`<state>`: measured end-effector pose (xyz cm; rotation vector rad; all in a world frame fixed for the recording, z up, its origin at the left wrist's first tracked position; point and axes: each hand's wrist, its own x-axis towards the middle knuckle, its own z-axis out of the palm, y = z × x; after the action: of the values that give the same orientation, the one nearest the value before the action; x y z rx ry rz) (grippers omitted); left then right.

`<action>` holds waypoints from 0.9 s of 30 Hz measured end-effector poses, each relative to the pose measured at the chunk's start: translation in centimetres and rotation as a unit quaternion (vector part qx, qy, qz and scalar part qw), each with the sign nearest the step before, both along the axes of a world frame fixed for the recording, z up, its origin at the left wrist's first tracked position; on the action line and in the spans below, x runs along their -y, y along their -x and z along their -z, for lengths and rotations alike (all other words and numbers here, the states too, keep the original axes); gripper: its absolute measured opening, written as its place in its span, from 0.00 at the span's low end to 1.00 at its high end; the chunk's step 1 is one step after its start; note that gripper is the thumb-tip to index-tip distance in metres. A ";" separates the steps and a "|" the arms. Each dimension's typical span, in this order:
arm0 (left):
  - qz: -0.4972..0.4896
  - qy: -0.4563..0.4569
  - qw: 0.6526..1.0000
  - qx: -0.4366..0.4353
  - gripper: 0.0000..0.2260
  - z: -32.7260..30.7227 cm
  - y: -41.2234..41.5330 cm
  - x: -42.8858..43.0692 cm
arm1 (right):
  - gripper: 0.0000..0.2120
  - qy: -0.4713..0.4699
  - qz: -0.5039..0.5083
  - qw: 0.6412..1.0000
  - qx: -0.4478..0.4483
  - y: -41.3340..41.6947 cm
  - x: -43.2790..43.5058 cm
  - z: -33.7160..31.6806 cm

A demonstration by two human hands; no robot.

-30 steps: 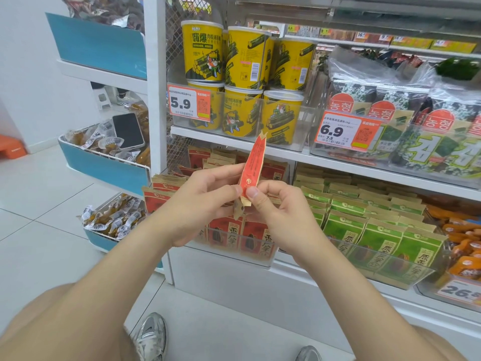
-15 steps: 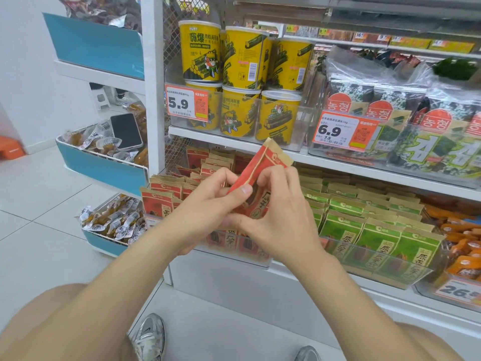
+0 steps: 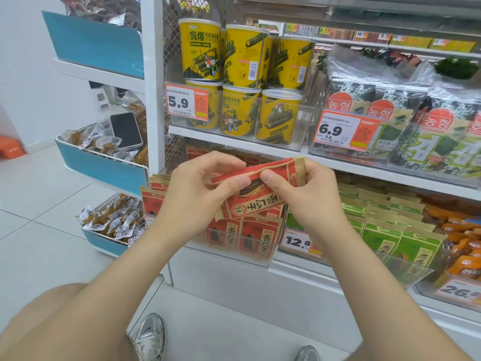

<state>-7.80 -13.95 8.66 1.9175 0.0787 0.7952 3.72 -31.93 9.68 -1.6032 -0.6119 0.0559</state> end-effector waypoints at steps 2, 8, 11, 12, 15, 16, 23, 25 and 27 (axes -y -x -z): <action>-0.004 0.033 0.999 0.003 0.10 -0.2 0.1 0.3 | 0.12 -0.034 -0.002 0.999 -0.040 0.0 -0.2 0.0; 0.020 0.219 0.975 -0.032 0.09 -1.0 0.2 0.5 | 0.13 0.005 -0.041 0.997 -0.071 -0.2 -0.4 0.1; 0.051 0.298 0.951 -0.064 0.12 -0.9 -0.2 0.1 | 0.18 0.018 -0.095 0.988 -0.121 -0.4 -0.4 0.0; 0.061 0.313 0.946 -0.065 0.12 -0.8 -0.5 -0.1 | 0.17 0.030 -0.123 0.983 -0.131 -0.4 -0.4 0.0; 0.109 0.339 0.934 -0.036 0.16 -0.8 -1.1 -0.7 | 0.12 0.063 -0.151 0.982 -0.092 -0.2 -0.3 -0.3; 0.123 0.336 0.933 -0.034 0.18 -0.9 -1.4 -1.0 | 0.11 0.058 -0.145 0.985 -0.078 -0.2 -0.4 -0.5; -0.139 -0.063 0.984 -0.097 0.10 1.1 -4.3 -5.0 | 0.04 0.082 0.121 0.972 0.186 -3.5 -1.6 -0.2; -0.177 -0.204 0.951 -0.148 0.09 1.9 -5.1 -6.1 | 0.04 0.118 0.136 0.950 0.257 -4.3 -2.0 0.0; -0.151 -0.235 0.943 -0.178 0.07 2.4 -5.6 -6.5 | 0.04 0.154 0.117 0.933 0.304 -5.1 -2.7 0.2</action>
<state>-2.18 -7.47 6.29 2.5331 0.4490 0.6962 8.81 -29.23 9.46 -2.0007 -0.9118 -0.5674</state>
